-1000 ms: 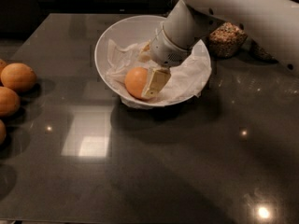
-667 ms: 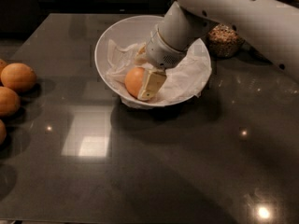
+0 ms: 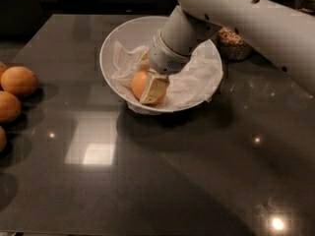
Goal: Pick orange from white bowl
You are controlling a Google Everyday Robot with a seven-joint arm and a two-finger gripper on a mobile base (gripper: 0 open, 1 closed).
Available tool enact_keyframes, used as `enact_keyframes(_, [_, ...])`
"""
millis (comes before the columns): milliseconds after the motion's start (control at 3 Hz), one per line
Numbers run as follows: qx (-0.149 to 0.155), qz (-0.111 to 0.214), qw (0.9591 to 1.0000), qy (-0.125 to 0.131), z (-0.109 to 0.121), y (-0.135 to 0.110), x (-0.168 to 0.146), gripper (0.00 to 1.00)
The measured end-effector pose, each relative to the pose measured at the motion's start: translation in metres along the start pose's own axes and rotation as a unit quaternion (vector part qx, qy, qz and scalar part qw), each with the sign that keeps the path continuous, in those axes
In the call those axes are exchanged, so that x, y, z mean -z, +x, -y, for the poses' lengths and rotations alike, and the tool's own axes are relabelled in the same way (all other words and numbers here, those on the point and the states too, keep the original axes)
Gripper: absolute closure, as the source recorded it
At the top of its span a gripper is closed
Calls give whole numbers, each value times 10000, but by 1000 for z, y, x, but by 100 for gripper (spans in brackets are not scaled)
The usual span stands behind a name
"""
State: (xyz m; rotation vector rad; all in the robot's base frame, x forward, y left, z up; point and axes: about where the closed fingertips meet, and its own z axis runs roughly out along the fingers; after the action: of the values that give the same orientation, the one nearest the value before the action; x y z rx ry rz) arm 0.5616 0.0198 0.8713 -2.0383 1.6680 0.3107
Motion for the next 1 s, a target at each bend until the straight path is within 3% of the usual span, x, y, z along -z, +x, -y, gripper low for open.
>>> enact_keyframes(667, [0, 0, 10000, 1, 1, -2, 3, 97])
enact_keyframes(1000, [-5, 59, 10000, 78, 2, -2, 8, 100])
